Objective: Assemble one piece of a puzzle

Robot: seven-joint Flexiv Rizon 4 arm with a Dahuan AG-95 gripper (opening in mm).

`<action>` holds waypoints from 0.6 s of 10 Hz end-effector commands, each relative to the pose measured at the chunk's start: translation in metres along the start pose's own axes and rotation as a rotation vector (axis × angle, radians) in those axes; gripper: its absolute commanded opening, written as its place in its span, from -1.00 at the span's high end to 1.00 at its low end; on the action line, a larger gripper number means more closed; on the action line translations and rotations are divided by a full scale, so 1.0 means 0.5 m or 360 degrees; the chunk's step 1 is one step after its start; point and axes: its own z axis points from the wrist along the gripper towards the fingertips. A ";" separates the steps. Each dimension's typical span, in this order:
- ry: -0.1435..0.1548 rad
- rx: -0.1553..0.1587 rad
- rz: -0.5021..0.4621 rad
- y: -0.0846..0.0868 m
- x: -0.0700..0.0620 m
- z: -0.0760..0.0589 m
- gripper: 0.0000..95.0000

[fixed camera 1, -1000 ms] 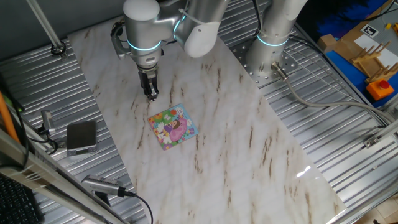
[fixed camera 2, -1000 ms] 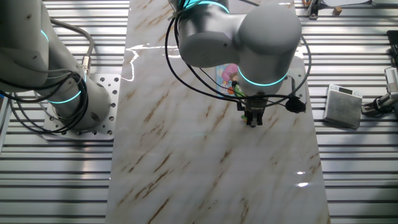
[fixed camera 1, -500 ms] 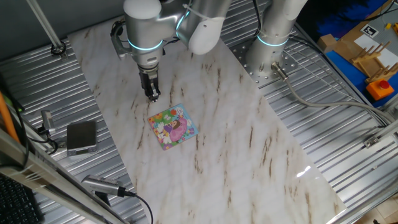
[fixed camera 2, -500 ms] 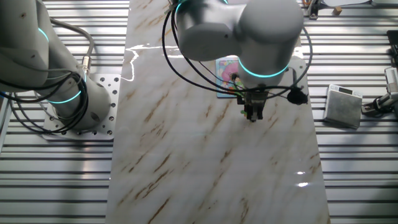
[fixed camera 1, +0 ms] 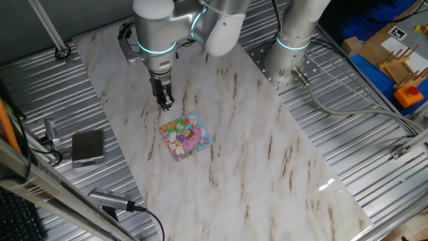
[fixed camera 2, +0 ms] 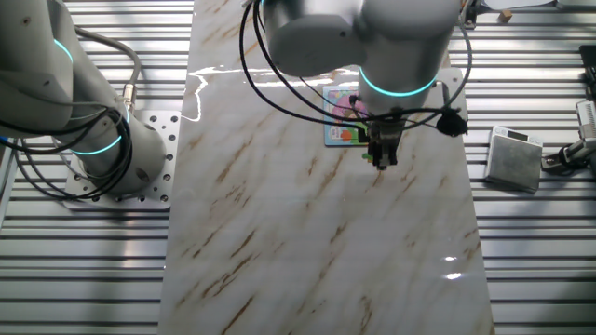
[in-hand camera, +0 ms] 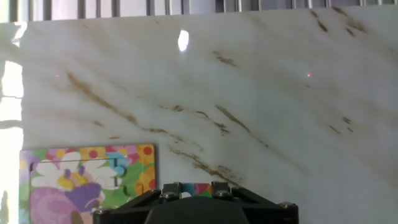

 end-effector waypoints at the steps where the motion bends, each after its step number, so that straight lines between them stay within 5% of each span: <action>1: 0.0005 0.0002 0.0000 0.010 -0.009 0.004 1.00; 6: 0.0009 0.0005 0.0014 0.045 -0.030 0.010 1.00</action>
